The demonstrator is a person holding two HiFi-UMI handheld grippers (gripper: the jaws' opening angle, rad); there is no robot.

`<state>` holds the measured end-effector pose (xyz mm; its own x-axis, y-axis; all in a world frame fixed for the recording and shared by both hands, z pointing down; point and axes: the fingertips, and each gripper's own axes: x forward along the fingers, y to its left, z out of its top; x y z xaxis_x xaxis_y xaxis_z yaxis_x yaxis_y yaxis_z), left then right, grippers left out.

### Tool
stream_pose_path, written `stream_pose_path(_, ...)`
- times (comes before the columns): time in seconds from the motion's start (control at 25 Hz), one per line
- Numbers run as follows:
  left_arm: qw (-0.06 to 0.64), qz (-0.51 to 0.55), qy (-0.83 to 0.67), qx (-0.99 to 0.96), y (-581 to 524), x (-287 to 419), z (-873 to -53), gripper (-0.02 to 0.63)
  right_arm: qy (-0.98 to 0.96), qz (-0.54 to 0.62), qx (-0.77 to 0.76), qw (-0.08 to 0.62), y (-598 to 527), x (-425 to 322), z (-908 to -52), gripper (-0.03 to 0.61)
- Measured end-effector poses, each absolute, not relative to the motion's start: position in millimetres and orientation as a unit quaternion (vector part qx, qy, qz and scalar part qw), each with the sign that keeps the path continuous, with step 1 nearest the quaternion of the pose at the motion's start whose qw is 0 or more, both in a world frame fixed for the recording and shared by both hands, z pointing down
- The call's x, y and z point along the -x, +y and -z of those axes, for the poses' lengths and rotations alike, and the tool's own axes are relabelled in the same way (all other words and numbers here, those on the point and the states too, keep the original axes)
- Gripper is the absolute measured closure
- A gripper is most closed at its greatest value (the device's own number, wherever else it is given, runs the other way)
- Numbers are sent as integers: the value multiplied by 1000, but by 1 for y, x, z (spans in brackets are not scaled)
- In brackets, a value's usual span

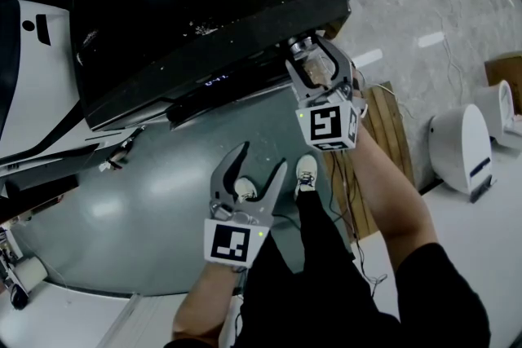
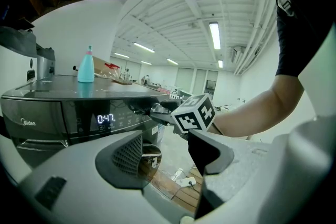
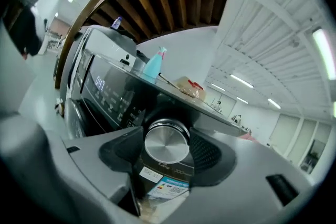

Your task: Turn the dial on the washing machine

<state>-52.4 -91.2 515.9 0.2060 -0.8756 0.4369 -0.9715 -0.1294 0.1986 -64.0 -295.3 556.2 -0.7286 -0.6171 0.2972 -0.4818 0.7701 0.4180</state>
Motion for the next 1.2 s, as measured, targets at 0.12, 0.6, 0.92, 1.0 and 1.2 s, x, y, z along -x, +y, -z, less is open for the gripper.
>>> stream_pose_path(0.12, 222, -107, -620, -745, -91, 52, -516, 360, -935, 45, -303, 180, -299, 61, -555, 307)
stream_pose_path(0.6, 225, -106, -620, -744, -93, 50, -516, 360, -936, 59, -297, 181, -296, 60, -553, 290)
stream_pose_path(0.92, 223, -108, -619, -745, -93, 49, -519, 360, -924, 143, -287, 207, -290, 61, -559, 270)
stream_pose_path(1.0, 223, -109, -618, -746, -93, 49, -519, 360, -917, 176, -284, 216, -290, 62, -560, 269)
stream_pose_path(1.2, 220, -109, -619, -746, -93, 50, -519, 360, -893, 254, -285, 238, -292, 63, -562, 276)
